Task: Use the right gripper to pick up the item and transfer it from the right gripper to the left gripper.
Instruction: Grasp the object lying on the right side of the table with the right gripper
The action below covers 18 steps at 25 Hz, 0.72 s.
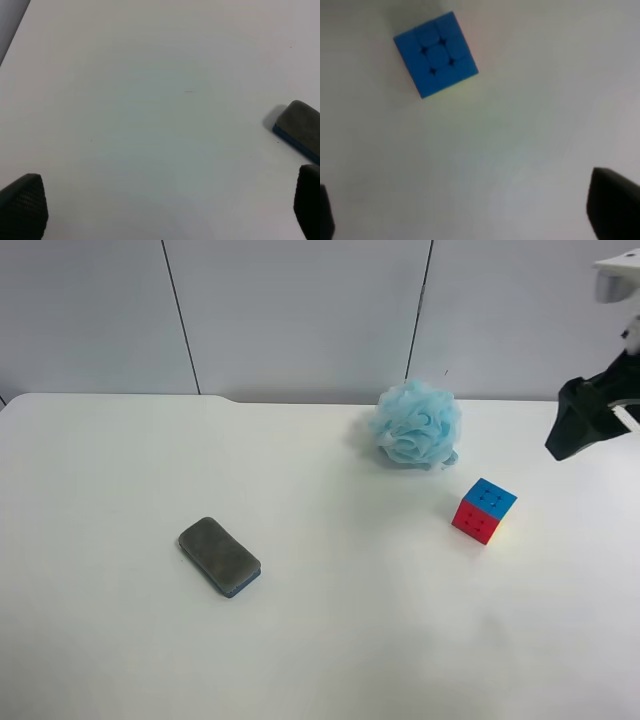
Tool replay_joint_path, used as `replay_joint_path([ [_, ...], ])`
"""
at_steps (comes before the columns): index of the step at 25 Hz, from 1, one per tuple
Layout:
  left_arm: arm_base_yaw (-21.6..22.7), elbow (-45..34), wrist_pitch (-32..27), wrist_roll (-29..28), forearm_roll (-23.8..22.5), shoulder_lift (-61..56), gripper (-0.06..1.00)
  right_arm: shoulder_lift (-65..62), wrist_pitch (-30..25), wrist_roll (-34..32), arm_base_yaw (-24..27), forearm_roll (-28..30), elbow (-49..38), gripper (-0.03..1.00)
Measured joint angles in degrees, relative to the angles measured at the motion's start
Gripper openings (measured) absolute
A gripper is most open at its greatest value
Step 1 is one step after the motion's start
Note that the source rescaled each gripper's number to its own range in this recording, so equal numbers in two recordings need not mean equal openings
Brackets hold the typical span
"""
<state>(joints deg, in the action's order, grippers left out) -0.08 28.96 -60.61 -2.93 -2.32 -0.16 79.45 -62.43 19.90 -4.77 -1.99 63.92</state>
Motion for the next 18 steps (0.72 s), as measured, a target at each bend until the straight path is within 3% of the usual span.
replay_joint_path([
  [8,0.0,0.0,0.0,0.0,0.0,0.0,1.0,15.54,3.66,9.28,0.0,-0.46,0.43,1.0],
  [18,0.0,0.0,0.0,0.0,0.0,0.0,1.0,27.04,12.74,17.85,0.0,-0.46,0.43,1.0],
])
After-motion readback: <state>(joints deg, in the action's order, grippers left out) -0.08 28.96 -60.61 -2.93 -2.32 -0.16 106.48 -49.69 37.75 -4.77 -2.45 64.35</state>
